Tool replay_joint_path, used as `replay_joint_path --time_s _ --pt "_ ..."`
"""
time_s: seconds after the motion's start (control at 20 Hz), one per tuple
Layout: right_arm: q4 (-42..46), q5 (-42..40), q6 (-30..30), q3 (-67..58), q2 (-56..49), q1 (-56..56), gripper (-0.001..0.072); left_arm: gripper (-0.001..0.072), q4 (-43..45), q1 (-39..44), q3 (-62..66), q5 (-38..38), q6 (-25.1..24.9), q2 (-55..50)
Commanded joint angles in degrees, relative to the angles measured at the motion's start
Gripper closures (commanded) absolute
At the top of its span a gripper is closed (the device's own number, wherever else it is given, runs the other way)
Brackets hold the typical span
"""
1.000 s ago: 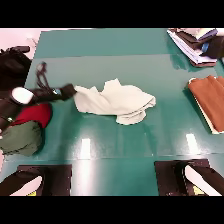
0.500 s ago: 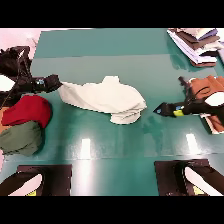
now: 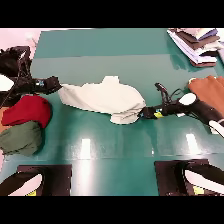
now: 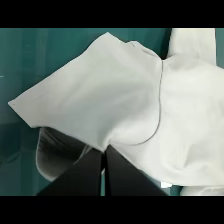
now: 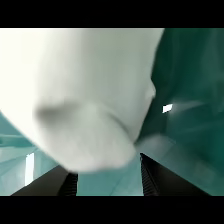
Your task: Fold the shirts.
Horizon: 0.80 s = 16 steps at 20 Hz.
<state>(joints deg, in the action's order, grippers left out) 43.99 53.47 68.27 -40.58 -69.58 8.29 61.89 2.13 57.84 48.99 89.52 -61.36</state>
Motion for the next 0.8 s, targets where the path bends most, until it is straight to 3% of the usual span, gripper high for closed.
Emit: replay_joint_path --time_s 0.0,0.05,0.1,0.15,0.35,0.5,0.75 --pt "-0.35 -0.92 -0.39 -4.0 -5.46 1.75 0.0332 0.0683 0.0 -0.04 0.07 0.63 0.0 -0.04" --pt "-0.35 -0.48 -0.44 -4.44 -6.67 1.75 0.0352 0.0683 0.02 -0.04 0.07 0.68 0.0 -0.04" --pt "-0.33 -0.37 -1.73 -4.76 -7.39 1.75 0.0592 0.0683 0.02 -0.04 0.07 0.76 0.0 -0.04" --pt "-0.39 -0.72 -3.23 -4.81 -7.37 1.75 0.0692 0.0683 0.02 -0.04 0.09 0.79 0.0 0.02" --pt "8.04 0.2 -2.49 -5.27 1.81 -2.6 0.0693 0.0683 3.02 -0.04 6.43 0.15 -0.07 2.45" --pt "15.91 7.15 -1.66 -12.46 14.36 -11.76 0.0693 0.0683 7.69 -0.04 21.18 2.75 -1.25 5.9" --pt "16.02 15.65 -1.11 -32.17 28.65 -26.71 0.0693 0.0683 7.48 -0.04 49.99 9.29 -4.59 9.92"
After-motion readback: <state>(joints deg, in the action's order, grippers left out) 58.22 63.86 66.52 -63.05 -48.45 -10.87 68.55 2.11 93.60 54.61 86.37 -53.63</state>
